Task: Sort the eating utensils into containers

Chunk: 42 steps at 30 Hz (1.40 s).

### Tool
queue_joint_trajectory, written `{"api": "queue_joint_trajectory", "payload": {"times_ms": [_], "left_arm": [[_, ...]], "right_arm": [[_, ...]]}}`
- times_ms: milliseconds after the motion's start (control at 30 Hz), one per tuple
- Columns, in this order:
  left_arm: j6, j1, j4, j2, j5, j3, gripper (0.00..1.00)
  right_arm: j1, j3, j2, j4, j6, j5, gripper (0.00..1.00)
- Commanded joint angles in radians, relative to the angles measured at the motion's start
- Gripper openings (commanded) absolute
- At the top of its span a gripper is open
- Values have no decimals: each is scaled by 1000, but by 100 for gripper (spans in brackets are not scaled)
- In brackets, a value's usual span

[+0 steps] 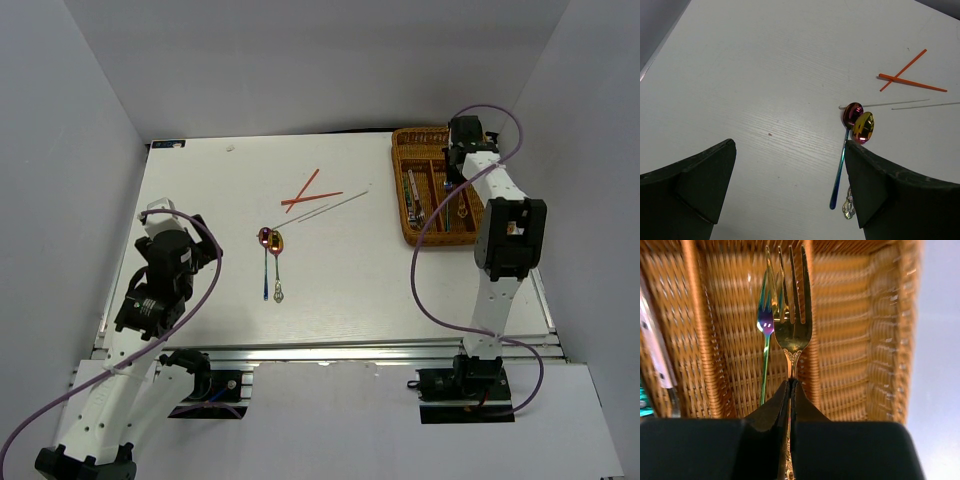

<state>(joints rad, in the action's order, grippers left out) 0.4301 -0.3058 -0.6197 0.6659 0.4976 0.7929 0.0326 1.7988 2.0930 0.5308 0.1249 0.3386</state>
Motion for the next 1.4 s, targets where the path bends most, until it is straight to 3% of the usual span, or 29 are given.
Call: {"api": "queue_joint_trajectory", "payload": {"times_ms": [0,100,267,300,333,367,533,567,600,733,800,833,867,900,1000,1267,1367], "left_arm": [[-5,-6,11,4,-10,-1,98],[-4,-6,9,12,-11,-1,98],[-10,-6,9,12,-19,0,98],[-11,-6,12,18,-24,0,98],[-17,-7,12,35,-42,5,98],[-21,-6,14,61,-50,8,98],[12,-6,-17,199,-124,68,98],[21,-7,-8,224,-158,86,98],[48,-6,4,268,-191,94,98],[98,-18,52,418,-266,143,98],[110,-39,46,489,-263,193,98],[114,-71,35,556,-252,210,98],[116,-91,34,589,-242,224,98],[121,-134,26,683,-185,259,96],[118,-144,20,776,-154,270,88],[72,-145,109,963,-192,249,70],[70,-145,109,1012,-183,262,55]], "right_arm": [[-8,13,6,21,16,-24,0],[-10,34,1,17,1,-61,0],[-11,88,13,54,-21,-85,25],[-11,93,6,55,-27,-90,35],[-11,82,-14,55,-36,-93,61],[-11,77,-24,55,-39,-95,66],[-7,56,-96,86,-94,-127,66],[0,42,-143,93,-112,-131,74],[24,30,-172,101,-160,-138,88],[177,-171,-416,25,-211,-43,89],[258,-404,-598,-145,-301,-32,89],[257,-486,-660,-202,-433,-138,89],[250,-569,-762,-262,-455,-262,89],[237,-831,-875,-448,-502,-614,89],[268,-924,-959,-433,-571,-636,89],[346,-1088,-1264,-296,-550,-509,89],[346,-1128,-1335,-266,-545,-518,89]]}}
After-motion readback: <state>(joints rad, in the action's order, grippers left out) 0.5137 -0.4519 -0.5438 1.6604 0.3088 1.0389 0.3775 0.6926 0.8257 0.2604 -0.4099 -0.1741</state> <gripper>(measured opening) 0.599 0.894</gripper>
